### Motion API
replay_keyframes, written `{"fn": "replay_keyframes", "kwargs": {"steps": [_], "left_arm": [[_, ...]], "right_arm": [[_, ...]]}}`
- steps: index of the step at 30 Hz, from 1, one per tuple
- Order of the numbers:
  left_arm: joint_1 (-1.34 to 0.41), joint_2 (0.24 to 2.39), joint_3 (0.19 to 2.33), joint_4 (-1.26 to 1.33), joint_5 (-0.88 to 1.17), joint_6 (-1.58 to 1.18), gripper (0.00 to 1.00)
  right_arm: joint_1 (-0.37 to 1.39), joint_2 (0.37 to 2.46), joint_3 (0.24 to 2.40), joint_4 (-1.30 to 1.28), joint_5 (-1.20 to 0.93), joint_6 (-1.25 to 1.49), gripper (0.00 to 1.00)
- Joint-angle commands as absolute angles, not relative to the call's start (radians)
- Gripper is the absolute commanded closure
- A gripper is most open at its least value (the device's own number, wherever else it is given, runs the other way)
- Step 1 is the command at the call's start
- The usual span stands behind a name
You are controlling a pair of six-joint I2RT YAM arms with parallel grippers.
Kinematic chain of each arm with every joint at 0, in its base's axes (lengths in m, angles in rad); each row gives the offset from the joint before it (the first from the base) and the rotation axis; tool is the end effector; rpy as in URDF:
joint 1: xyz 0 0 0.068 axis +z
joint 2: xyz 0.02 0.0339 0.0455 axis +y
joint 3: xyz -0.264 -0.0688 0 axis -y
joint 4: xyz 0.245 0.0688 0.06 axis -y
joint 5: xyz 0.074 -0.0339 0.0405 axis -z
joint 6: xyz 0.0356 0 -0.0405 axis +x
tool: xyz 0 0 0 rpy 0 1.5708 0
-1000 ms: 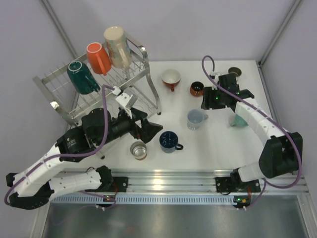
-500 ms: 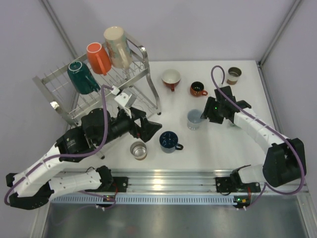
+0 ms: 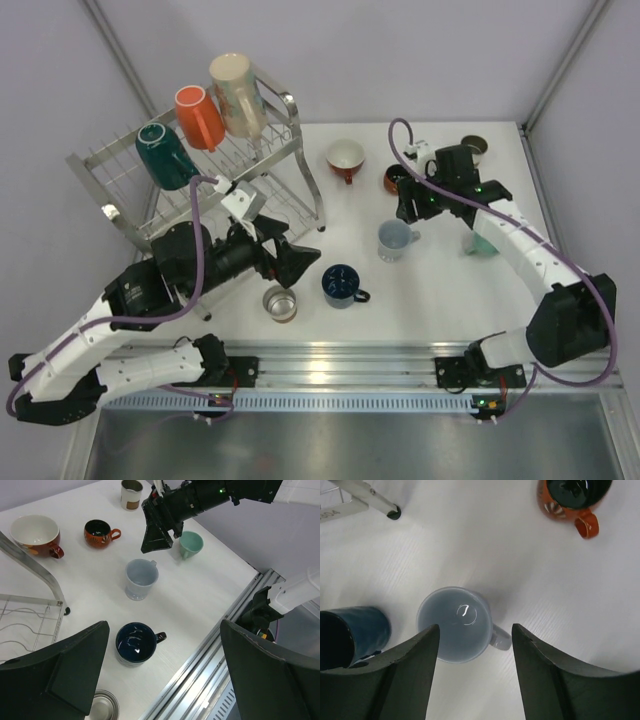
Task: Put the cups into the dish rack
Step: Grab a cup with the right arm
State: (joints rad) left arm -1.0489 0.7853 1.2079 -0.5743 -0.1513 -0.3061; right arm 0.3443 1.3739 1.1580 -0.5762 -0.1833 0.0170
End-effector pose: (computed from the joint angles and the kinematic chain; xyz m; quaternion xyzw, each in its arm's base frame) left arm 0.0745 -0.1188 0.4389 0.2287 0.7228 -0.3625 0.5421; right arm 0.2775 0.1064 0.3009 -0.1844 0.9033 0.1512 0.3566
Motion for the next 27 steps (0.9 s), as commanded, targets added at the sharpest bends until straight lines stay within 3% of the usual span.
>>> {"fn": "replay_keyframes", "kwargs": {"steps": [1,12,19,21,27], "left_arm": [[-1.049,0.785,1.216,-0.506,-0.155,-0.275,0.02],[-1.049,0.784,1.212,-0.502,-0.143,-0.27,0.02],[-1.049,0.793,1.215,-0.494,-0.144,-0.268,0.02],[-1.049,0.793,1.216,-0.491,-0.143,-0.27,0.02],[-1.049,0.799,1.227,-0.474,-0.126,-0.267,0.02]], "right_arm": [[0.351,1.442,1.219,-0.563,-0.334,-0.282,0.39],[0.356,1.687,1.335,-0.638,-0.379,-0.48,0.42],[0.365,1.743,1.313,-0.609,-0.402,-0.468,0.51],[0.373,1.733,1.305,-0.601,-0.4,-0.457,0.57],[0.373,1.701,1.279,-0.558,-0.397,-0.356,0.93]]}}
